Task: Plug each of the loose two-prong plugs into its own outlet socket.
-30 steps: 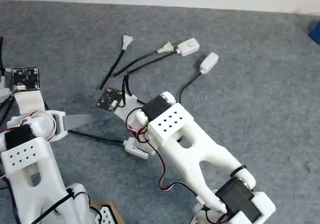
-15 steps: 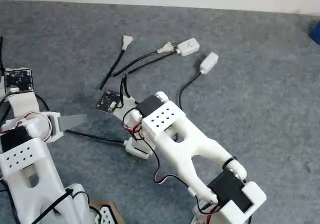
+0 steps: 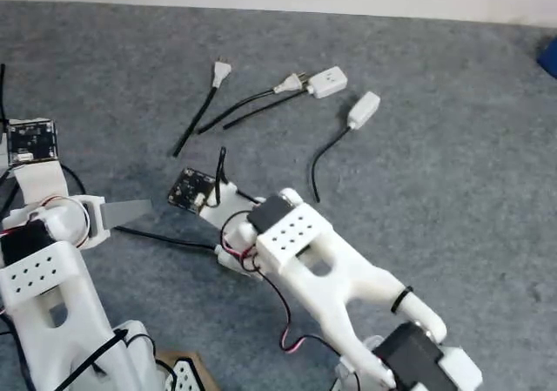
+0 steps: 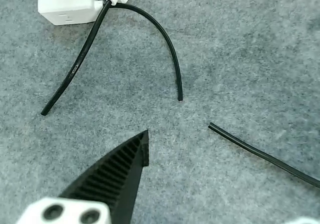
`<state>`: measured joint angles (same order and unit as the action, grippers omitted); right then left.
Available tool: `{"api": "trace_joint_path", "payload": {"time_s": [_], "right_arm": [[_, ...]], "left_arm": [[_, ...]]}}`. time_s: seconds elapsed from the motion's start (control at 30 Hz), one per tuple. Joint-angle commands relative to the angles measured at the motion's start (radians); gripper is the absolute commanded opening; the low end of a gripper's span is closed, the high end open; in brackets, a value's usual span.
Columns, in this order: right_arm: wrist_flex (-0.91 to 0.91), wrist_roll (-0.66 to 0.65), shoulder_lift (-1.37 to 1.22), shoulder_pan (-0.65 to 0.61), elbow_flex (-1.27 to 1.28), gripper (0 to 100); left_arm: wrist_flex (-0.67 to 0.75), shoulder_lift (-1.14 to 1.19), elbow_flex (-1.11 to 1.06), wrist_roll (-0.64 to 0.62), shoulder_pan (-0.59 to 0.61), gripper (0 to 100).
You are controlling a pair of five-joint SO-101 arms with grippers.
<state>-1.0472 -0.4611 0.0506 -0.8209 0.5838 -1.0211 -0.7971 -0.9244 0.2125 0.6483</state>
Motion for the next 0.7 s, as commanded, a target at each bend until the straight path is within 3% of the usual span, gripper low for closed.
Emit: {"api": "trace_joint_path", "payload": {"time_s": [0.0, 0.2, 0.5, 0.67], "right_arm": [[0.050, 0.017, -0.015, 0.001, 0.076, 0.8], [-0.013, 0.023, -0.001, 0.001, 0.042, 3.9], [-0.440, 0.117, 0.182, -0.018, -0.475, 45.0], [-0.590, 0.322, 0.191, 0.193, -0.788, 48.5]], "left_arm": [[0.008, -0.008, 0.042, 0.006, 0.005, 55], [0.008, -0.004, 0.039, 0.006, 0.002, 55], [-0.021, -0.001, 0.035, 0.008, -0.021, 55], [-0.121, -0.001, 0.033, 0.008, -0.139, 55]]}}
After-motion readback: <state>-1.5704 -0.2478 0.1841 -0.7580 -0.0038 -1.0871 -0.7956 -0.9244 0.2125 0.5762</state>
